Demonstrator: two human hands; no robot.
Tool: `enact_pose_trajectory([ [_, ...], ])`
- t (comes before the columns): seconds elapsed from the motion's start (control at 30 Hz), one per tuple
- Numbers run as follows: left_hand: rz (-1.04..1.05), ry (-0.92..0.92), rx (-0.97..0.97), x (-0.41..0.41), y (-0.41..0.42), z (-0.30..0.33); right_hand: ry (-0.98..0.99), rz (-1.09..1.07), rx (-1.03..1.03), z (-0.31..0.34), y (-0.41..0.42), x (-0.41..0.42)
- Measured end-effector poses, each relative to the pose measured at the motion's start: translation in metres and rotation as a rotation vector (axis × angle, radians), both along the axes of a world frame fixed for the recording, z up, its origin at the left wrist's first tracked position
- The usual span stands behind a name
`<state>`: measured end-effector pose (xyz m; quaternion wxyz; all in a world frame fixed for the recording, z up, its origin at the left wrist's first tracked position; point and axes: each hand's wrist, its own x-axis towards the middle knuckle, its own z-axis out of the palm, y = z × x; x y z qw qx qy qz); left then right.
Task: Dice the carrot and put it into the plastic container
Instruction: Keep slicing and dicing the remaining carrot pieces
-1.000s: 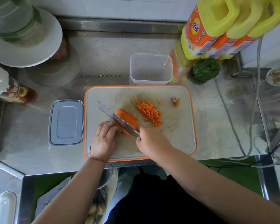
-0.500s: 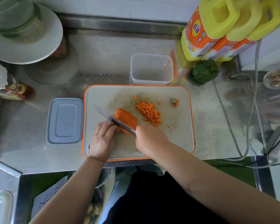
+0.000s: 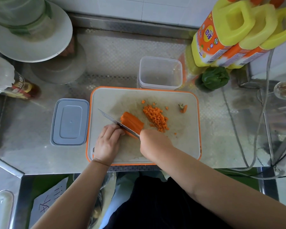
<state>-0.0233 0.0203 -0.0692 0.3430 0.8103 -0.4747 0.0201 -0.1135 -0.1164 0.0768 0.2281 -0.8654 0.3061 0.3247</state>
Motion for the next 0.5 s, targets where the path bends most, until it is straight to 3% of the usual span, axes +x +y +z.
enact_pose_trajectory([
  [0.5,-0.022,-0.015,-0.007,0.0007,-0.0006,0.0035,0.024,-0.026,0.033,-0.0099,-0.0044,0.0055],
])
